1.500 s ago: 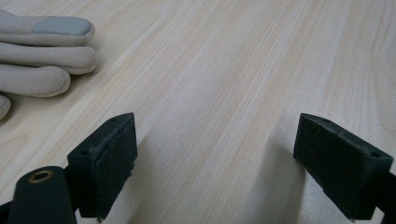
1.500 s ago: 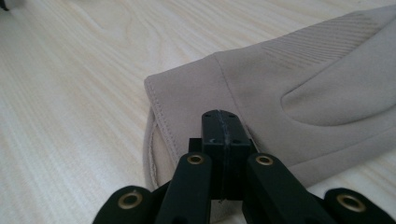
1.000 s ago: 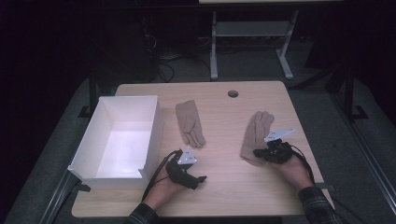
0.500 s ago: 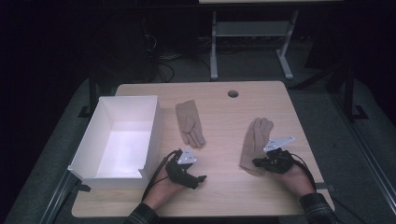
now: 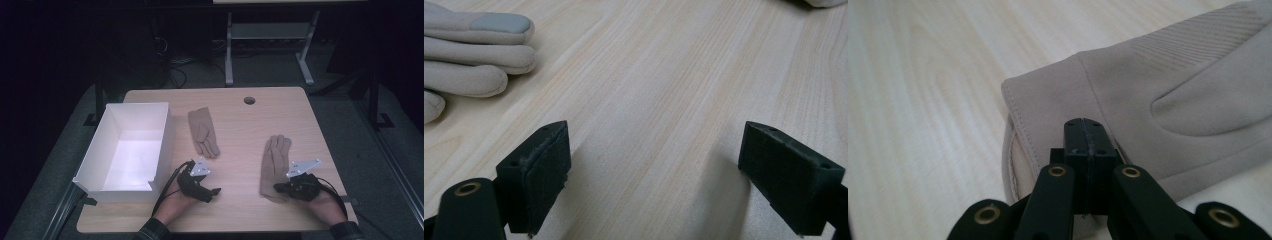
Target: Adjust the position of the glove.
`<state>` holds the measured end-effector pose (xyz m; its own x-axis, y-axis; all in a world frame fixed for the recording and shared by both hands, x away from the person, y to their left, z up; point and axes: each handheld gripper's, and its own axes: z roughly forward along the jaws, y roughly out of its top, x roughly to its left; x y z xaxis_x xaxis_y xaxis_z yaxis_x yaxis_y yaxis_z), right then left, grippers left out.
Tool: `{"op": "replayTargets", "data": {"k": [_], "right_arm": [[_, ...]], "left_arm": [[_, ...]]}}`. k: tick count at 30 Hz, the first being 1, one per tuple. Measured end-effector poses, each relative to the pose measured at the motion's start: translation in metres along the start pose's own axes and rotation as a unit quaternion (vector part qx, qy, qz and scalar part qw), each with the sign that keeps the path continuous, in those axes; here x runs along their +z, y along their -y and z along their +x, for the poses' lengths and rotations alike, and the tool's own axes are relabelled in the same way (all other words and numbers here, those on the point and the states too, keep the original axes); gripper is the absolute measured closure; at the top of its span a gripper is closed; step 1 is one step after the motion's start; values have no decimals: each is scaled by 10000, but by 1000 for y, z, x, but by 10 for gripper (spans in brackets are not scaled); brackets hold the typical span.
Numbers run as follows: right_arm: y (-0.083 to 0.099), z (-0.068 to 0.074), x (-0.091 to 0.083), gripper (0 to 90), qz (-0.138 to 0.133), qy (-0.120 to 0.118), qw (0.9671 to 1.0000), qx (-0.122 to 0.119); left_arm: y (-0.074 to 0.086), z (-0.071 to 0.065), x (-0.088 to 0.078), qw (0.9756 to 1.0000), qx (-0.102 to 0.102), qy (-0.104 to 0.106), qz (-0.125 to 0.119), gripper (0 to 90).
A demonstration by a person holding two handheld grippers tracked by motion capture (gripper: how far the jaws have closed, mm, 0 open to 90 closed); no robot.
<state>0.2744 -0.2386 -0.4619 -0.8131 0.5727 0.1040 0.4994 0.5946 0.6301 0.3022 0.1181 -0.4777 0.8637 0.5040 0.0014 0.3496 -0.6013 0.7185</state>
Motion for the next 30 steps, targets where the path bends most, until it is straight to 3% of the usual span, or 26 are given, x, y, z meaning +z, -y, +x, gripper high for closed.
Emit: {"op": "replayTargets", "data": {"k": [8, 14, 22, 30], "right_arm": [[13, 10, -10, 900, 65, -74, 9999, -57], [12, 10, -15, 900, 45, 28, 10000, -80], [-10, -17, -11, 900, -377, 477, 9981, 94], [-29, -34, 16, 900, -326, 418, 9986, 63]], "left_arm": [[0, -1, 0, 10000, -47, -6, -9, 129], [0, -1, 0, 10000, -60, -5, -19, 128], [0, -1, 1, 10000, -43, -28, -13, 128], [-1, -1, 1, 10000, -23, -25, -6, 128]]}}
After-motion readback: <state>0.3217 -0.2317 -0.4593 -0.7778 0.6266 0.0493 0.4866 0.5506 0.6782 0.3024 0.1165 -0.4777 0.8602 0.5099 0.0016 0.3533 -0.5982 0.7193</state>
